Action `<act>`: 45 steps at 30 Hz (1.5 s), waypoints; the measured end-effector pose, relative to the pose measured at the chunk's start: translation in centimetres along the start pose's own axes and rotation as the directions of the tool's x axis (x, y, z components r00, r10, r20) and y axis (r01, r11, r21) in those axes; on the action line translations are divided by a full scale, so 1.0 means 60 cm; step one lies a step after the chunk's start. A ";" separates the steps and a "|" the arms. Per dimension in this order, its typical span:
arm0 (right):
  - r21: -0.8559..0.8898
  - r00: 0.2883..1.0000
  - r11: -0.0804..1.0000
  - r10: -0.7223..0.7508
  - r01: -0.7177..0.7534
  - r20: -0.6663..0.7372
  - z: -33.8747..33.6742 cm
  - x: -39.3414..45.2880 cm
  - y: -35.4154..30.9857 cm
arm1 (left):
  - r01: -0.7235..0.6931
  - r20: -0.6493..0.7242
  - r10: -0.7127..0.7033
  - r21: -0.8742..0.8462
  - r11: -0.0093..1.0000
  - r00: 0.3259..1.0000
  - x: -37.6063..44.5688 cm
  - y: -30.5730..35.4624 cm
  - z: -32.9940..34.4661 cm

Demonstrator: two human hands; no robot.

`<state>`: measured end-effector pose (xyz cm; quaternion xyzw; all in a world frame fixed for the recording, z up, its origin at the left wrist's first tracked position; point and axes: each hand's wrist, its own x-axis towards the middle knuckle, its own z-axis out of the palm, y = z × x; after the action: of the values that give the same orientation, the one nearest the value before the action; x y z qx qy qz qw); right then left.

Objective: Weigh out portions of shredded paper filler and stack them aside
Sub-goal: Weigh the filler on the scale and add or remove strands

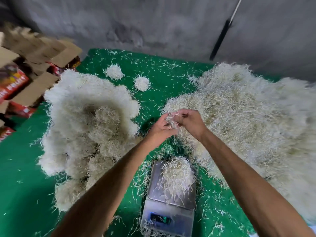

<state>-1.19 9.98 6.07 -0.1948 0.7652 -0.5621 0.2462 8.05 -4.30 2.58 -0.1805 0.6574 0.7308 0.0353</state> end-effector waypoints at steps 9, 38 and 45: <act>0.075 0.986 0.993 -0.075 0.087 -0.148 -0.026 -0.106 -0.051 | -0.172 -0.038 0.174 0.047 0.984 0.984 -0.088 0.104 -0.002; -0.279 0.966 0.945 0.107 -0.173 -0.236 -0.013 -0.254 0.094 | 0.078 0.108 -0.167 0.561 0.824 0.980 -0.183 -0.093 -0.061; -0.281 0.970 0.943 0.118 -0.177 -0.214 -0.018 -0.230 0.098 | 0.102 0.066 -0.177 0.606 0.789 0.982 -0.168 -0.112 -0.079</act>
<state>9.13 20.45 2.86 -0.1158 0.8739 -0.4367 0.1795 20.46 -6.16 -1.00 -0.1641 0.8361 0.4902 0.1836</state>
